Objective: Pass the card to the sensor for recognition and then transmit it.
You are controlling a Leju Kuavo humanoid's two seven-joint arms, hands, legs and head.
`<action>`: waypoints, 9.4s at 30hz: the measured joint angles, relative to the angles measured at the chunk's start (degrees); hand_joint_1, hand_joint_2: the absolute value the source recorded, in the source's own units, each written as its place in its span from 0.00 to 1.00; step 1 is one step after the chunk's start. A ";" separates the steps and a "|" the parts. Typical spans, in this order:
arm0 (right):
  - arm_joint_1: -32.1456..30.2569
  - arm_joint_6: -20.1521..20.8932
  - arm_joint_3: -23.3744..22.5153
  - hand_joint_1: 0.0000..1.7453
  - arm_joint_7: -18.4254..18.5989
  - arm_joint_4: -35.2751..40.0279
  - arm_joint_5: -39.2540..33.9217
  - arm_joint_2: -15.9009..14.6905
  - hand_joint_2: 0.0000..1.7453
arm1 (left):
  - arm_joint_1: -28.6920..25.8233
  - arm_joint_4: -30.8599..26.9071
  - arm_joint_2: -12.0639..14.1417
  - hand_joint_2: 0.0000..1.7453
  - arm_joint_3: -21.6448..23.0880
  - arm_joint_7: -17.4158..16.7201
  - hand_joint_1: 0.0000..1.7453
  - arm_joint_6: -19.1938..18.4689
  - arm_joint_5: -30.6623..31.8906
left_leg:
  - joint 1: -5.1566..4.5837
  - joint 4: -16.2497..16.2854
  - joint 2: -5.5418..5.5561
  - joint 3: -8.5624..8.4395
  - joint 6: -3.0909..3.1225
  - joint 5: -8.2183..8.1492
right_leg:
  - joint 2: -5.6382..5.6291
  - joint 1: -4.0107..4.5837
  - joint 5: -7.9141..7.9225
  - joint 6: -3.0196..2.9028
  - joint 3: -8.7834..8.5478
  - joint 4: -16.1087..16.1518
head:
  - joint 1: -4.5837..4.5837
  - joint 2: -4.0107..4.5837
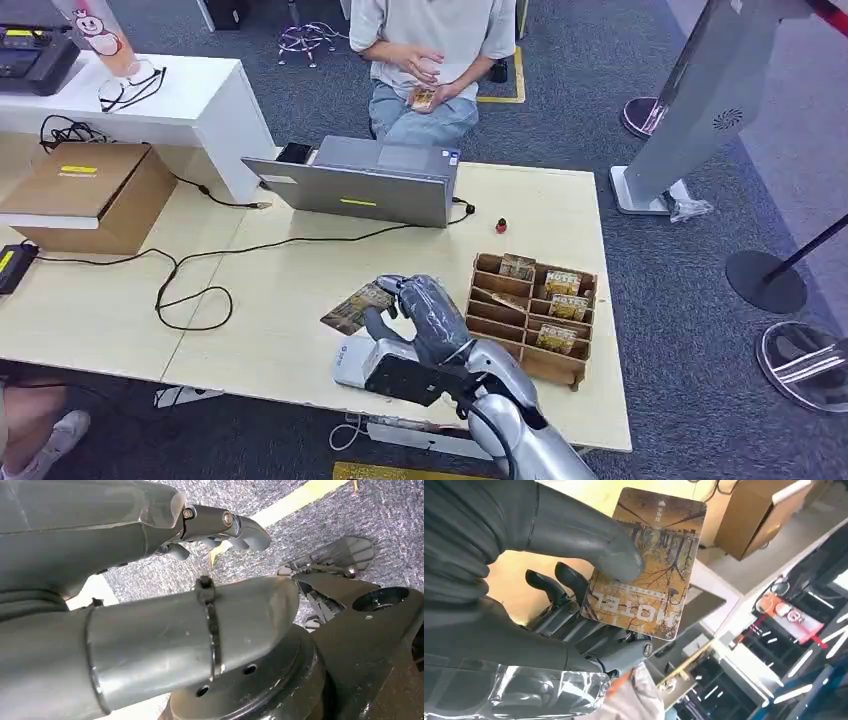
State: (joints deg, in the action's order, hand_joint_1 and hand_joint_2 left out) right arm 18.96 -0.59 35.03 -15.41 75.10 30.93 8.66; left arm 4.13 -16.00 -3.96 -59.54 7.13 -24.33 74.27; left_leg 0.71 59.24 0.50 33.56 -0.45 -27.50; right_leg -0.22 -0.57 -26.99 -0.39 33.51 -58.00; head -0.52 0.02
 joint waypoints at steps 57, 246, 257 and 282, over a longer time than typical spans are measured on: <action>2.08 4.83 3.52 1.00 2.21 -13.18 -6.96 0.33 1.00 | 0.05 0.00 -0.02 0.00 2.29 -1.18 0.00 -0.20 -1.23 | 0.00 0.00 0.00 0.01 0.00 0.00 | 0.00 0.00 0.00 0.00 0.00 0.00 | -0.02 0.00; 11.76 -1.16 4.99 1.00 18.40 -40.68 12.26 7.45 1.00 | -0.02 0.00 -0.15 0.00 8.15 -3.93 0.00 0.66 -8.44 | 0.00 0.00 -0.01 0.03 0.00 0.00 | -0.01 0.00 0.00 0.00 0.05 0.01 | -0.02 0.00; 11.78 -1.13 4.99 1.00 18.40 -40.70 12.28 7.61 1.00 | -0.02 0.00 -0.15 0.00 8.15 -3.93 0.00 0.61 -8.44 | 0.00 0.00 -0.01 0.03 0.00 0.00 | -0.01 0.00 0.00 0.00 0.05 0.01 | -0.02 0.00; 9.62 2.08 3.39 1.00 15.28 -32.61 3.95 6.49 1.00 | -0.17 0.00 0.42 0.00 8.77 -3.37 0.00 0.52 -9.31 | 0.00 0.00 -0.02 0.06 -0.01 -0.01 | -0.02 0.00 0.00 0.00 0.09 0.01 | -0.02 0.00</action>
State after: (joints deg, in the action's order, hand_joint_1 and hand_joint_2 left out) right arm 28.58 1.49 38.42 -0.13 42.49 34.88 15.15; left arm 3.96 -16.00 -3.54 -50.77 3.76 -23.80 64.96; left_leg 0.71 59.24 0.48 33.61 -0.46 -27.51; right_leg -0.24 -0.57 -26.99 -0.39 33.59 -57.98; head -0.54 0.02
